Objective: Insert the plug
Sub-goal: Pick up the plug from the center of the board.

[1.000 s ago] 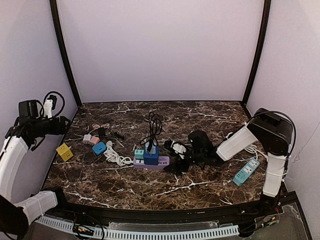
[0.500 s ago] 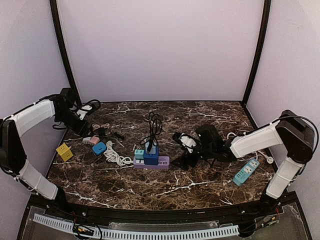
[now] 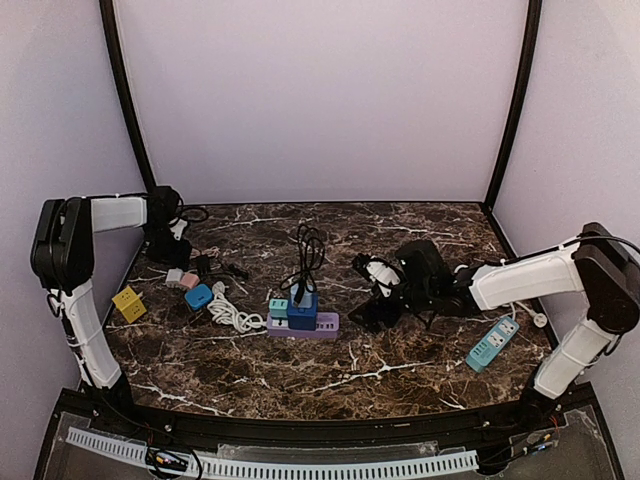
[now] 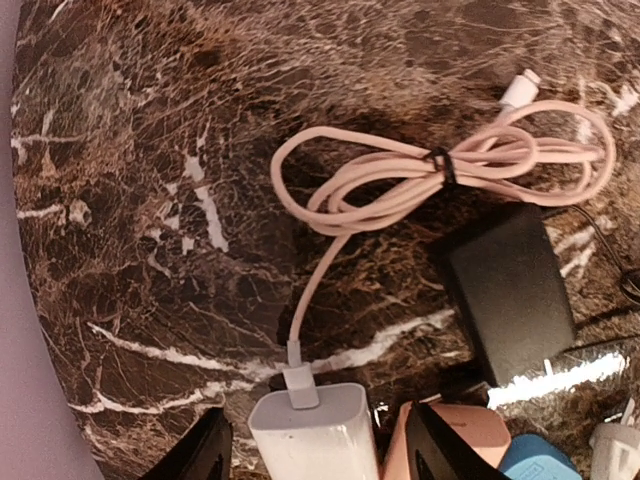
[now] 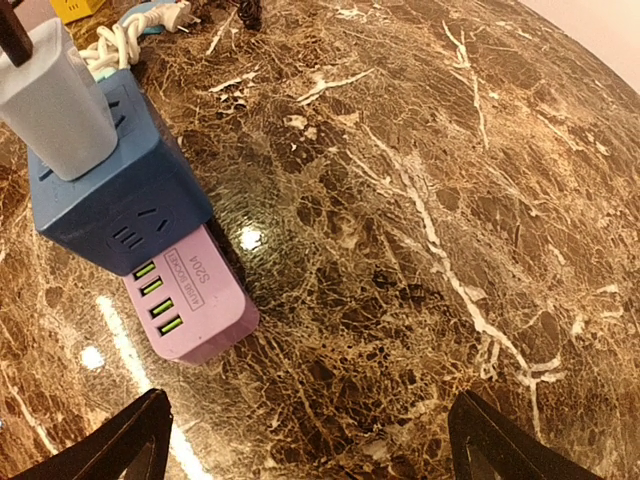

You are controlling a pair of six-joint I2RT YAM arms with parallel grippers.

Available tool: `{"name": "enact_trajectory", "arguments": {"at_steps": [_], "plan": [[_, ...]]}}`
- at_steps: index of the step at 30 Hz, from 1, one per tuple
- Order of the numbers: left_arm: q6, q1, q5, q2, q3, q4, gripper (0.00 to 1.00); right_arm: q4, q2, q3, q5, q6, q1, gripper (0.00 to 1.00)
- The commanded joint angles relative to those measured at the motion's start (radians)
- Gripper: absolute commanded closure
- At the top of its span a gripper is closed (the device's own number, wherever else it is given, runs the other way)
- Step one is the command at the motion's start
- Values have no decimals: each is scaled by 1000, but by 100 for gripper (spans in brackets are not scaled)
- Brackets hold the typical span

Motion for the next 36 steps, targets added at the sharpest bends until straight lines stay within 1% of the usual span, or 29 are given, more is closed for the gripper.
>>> {"name": "enact_trajectory", "arguments": {"at_steps": [1, 4, 15, 17, 19, 20, 21, 22, 24, 27, 31, 32, 33, 36], "plan": [[-180, 19, -68, 34, -12, 30, 41, -18, -58, -7, 20, 54, -1, 4], [-200, 30, -72, 38, -29, 38, 44, -17, -72, -17, 18, 77, 8, 4], [-216, 79, 30, -12, -115, 18, 44, -30, -60, 5, 40, 83, 47, 4], [-213, 81, 46, -15, -130, 11, 46, -29, -57, 8, 40, 82, 49, 4], [-206, 81, 51, -16, -141, 19, 57, -30, -57, 10, 41, 82, 49, 4], [-203, 81, 54, -16, -143, 22, 68, -31, -58, 10, 40, 82, 50, 4], [-199, 81, 57, -16, -140, 21, 75, -34, -61, 11, 41, 81, 50, 4], [-196, 82, 61, -20, -138, 12, 88, -37, -65, 12, 43, 82, 51, 4], [-185, 81, 70, -35, -122, -14, 97, -46, -84, 13, 54, 88, 49, 4], [-150, 80, 70, -86, -93, -45, 99, -60, -129, 15, 99, 106, 51, 4], [-55, 76, 46, -239, -68, -30, 99, -79, -218, 30, 164, 132, 50, 2], [-32, 70, 46, -303, -64, -25, 99, -89, -242, 36, 174, 143, 50, 2], [21, 62, 48, -335, -55, -17, 99, -98, -275, 45, 185, 153, 50, 1], [149, -23, 80, -509, -41, -16, 99, -143, -346, 92, 189, 193, 51, 1]]}}
